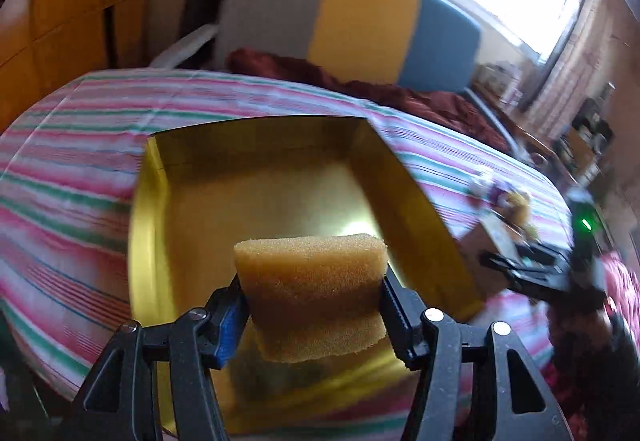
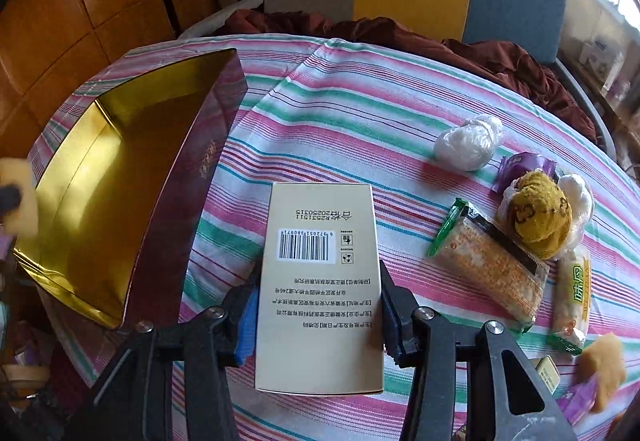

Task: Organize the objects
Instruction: 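Lower sponge into gold tray and open left tool while right tool carries white box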

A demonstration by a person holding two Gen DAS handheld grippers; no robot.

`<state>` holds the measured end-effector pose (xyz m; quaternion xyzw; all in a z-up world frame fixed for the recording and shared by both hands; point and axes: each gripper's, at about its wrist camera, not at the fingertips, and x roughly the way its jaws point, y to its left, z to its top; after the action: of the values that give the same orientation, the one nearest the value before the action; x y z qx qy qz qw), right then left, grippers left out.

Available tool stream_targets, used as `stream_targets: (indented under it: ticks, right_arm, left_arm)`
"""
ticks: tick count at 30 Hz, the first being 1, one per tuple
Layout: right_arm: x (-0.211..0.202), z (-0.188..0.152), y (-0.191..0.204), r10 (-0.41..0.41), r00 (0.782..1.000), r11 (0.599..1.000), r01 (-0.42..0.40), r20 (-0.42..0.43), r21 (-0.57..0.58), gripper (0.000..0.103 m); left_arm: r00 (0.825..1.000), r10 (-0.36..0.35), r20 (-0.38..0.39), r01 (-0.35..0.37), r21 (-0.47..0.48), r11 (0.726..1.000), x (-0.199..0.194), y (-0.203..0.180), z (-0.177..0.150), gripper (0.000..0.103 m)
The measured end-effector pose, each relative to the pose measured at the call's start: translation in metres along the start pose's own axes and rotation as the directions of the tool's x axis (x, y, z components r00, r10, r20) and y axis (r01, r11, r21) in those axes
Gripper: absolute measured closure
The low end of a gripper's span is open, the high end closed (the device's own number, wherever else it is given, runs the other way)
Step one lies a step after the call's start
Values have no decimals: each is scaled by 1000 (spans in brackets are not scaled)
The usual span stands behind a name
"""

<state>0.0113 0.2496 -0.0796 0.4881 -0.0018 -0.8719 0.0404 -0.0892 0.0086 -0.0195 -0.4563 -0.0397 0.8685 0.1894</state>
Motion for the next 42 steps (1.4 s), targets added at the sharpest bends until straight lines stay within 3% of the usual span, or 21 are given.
stream_targets:
  ticks: [4,11,20,22,23,25,28,34,42]
  right_arm:
    - [-2,1,0,-2,1000,1000,2,5,-10,53]
    - [-2,2,2,-5,1000,1000,5,2,-19,53]
    - [-1,1,5,-13,1000,1000,13,4,-28,53]
    - [0,2,5,-16,1000,999,16,2,-31,53]
    - [1,2,5,-16,1000,999,16,0,-31,53]
    - [1,2,5,-19,1000,999,19,-2,-33,53]
    - [1,1,5,-16,1000,999,16,-1,-29,53]
    - [1,1,4,-14,1000,1000,14,2,-22,53]
    - [-17,10,-5,-26,999,997,23,39,76,53]
  left_arm:
    - [999,40,-13,-41,-69,997,17,29,23,43]
    - [989,143,-34,-144,-41,989,59,48,61,43]
    - [968,239,-73,-242,-40,969,101,65,87,42]
    - [959,275,-74,-277,-31,960,108,67,90,39]
    - [955,287,-77,-290,-29,957,112,70,91,34]
    - [957,278,-81,-283,-47,958,117,75,95,27]
    - [963,265,-55,-268,-56,962,110,74,97,19]
    - [974,226,23,-224,-91,970,65,71,87,19]
    - [982,178,57,-170,-126,977,1,65,16,20]
